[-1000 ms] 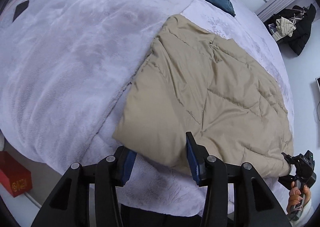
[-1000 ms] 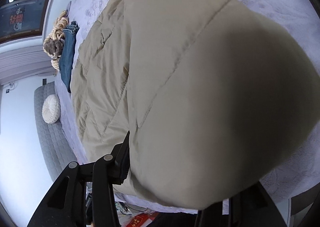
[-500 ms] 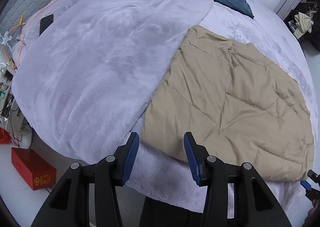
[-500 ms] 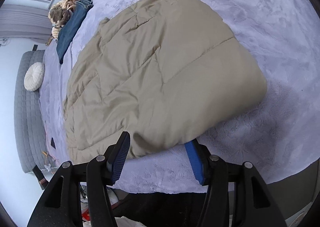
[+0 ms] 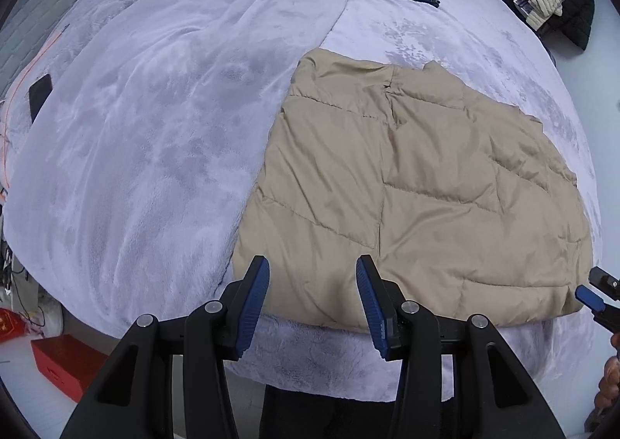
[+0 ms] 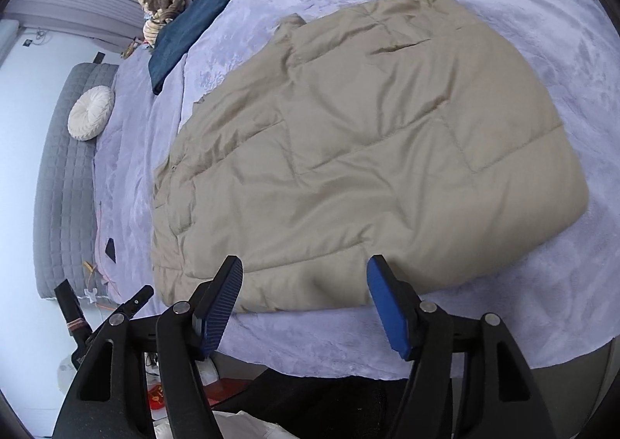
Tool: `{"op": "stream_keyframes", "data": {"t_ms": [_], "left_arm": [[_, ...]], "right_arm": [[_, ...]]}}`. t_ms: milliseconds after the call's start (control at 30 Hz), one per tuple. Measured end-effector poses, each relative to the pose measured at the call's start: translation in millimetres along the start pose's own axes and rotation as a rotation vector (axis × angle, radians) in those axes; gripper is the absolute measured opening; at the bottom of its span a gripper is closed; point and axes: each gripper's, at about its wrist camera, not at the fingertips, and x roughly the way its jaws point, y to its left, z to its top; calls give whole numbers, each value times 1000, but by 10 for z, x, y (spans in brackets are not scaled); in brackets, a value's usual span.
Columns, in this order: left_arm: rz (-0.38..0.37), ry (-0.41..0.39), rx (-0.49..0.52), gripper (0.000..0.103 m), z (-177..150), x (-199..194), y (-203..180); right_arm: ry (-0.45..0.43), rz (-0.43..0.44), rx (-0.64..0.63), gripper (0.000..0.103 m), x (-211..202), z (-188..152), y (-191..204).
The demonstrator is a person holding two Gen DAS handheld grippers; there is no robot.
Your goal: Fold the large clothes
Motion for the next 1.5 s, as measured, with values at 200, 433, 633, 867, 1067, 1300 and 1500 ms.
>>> {"op": "stream_keyframes", "data": {"t_ms": [200, 433, 633, 867, 1067, 1300, 1500], "left_arm": [[-8, -14, 60, 99, 195, 19, 93], [-11, 25, 94, 99, 362, 198, 137], [-30, 56, 110, 99, 433, 359, 155], [-57, 88, 128, 99, 505, 538, 219], [-83, 127, 98, 99, 585, 736, 378], [-185, 148, 87, 99, 624, 839, 458], [-262, 159, 91, 99, 690, 916, 470]], "right_arm": [[5, -25, -30, 74, 223, 36, 382], [16, -56, -2, 82, 373, 54, 523], [17, -112, -2, 83, 493, 32, 632], [30, -132, -10, 84, 671, -5, 783], [7, -143, -48, 85, 786, -8, 949], [10, -274, -112, 85, 948, 33, 1088], [7, -247, -110, 85, 1026, 86, 1155]]}}
